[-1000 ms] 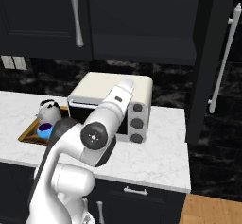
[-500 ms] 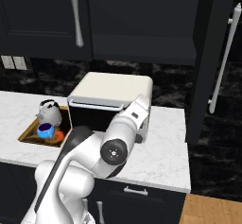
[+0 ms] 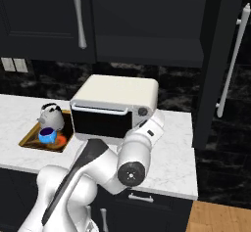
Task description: Pick the kettle from the counter and place it on the tray. Then pick the mug from the cabinet and place it on the tray. Then close the cabinet doors.
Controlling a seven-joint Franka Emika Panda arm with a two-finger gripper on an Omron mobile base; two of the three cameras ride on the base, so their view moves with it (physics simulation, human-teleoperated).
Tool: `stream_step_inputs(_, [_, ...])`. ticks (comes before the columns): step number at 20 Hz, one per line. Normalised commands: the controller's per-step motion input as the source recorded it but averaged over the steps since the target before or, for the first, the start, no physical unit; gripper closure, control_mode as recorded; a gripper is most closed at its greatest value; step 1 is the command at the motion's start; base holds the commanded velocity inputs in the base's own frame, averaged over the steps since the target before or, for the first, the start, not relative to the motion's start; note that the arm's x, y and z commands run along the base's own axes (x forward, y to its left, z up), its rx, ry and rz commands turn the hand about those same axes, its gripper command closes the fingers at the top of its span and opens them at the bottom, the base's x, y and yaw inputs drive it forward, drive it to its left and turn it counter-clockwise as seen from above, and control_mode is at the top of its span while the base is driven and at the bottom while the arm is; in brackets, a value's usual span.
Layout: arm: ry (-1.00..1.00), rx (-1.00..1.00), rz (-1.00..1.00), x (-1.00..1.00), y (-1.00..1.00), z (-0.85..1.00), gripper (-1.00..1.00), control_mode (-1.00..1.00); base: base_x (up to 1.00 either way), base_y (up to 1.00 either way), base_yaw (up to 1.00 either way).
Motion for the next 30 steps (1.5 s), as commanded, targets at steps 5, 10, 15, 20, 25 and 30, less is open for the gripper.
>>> stream_step_inputs(5, [-0.14, 0.09, 0.00, -0.02, -0.18, -0.25, 1.00, -1.00, 0.00, 0.00, 0.00])
stream_step_inputs(10, [-0.16, 0.15, 0.00, -0.02, -0.29, -0.25, 1.00, -1.00, 0.00, 0.00, 0.00])
stream_step_inputs(15, [-0.04, 0.25, 0.01, -0.01, -0.45, -0.02, 1.00, -1.00, 0.00, 0.00, 0.00])
stream_step_inputs(20, [0.00, 0.15, 0.01, -0.16, -0.29, 0.00, 1.00, -1.00, 0.00, 0.00, 0.00])
stream_step_inputs(25, [-0.14, 0.07, 0.01, -0.36, -0.35, 0.00, 1.00, -1.00, 0.00, 0.00, 0.00])
stream_step_inputs(30, [-0.18, 0.04, 0.02, -0.28, -0.39, 0.00, 1.00, -1.00, 0.00, 0.00, 0.00])
